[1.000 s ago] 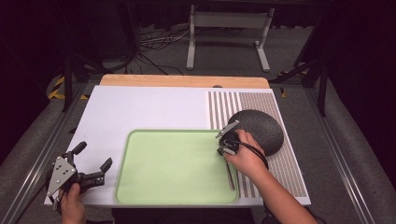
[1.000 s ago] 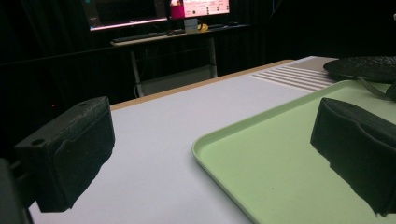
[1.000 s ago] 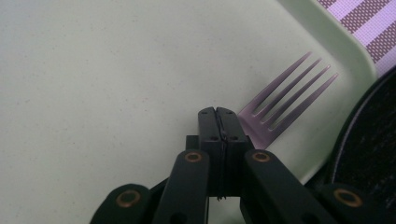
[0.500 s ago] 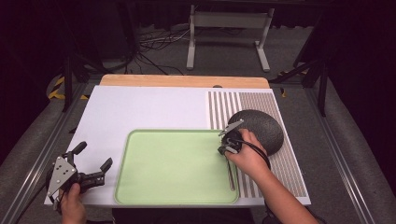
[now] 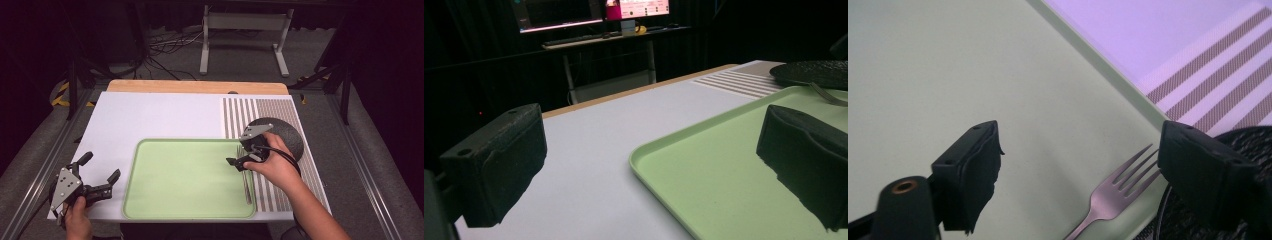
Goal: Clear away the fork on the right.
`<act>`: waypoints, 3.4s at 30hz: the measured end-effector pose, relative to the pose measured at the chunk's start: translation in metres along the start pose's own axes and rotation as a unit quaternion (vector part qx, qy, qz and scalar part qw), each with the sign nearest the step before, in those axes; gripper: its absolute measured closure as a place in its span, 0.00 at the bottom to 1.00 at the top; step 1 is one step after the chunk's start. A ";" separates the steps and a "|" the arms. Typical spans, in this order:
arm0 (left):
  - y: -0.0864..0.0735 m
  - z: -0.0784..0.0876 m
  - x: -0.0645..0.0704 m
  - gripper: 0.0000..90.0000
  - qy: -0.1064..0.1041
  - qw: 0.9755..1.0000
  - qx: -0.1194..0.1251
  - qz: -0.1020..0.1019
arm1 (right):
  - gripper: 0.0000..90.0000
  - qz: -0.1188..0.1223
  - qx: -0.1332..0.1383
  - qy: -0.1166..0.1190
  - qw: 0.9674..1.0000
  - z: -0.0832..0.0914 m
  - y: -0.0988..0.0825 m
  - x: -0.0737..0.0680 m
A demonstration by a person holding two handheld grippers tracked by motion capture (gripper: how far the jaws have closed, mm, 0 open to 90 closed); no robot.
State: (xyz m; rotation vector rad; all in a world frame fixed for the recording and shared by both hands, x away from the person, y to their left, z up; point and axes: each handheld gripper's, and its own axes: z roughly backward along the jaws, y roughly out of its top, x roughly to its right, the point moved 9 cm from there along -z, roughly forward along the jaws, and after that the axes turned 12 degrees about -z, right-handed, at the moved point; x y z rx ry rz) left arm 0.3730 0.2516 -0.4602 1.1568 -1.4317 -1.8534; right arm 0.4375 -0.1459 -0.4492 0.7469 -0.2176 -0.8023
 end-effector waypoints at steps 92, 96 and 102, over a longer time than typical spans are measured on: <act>0.003 0.002 -0.001 0.00 -0.001 1.000 0.012 -0.006 | 0.11 -0.022 0.248 0.022 0.968 0.071 -0.112 0.061; 0.003 0.002 -0.001 0.00 0.000 1.000 0.011 -0.005 | 0.11 -0.018 0.248 0.017 0.968 0.070 -0.110 0.061; 0.003 0.002 -0.001 0.00 -0.001 1.000 0.012 -0.005 | 0.11 -0.024 0.254 0.020 0.967 0.072 -0.110 0.062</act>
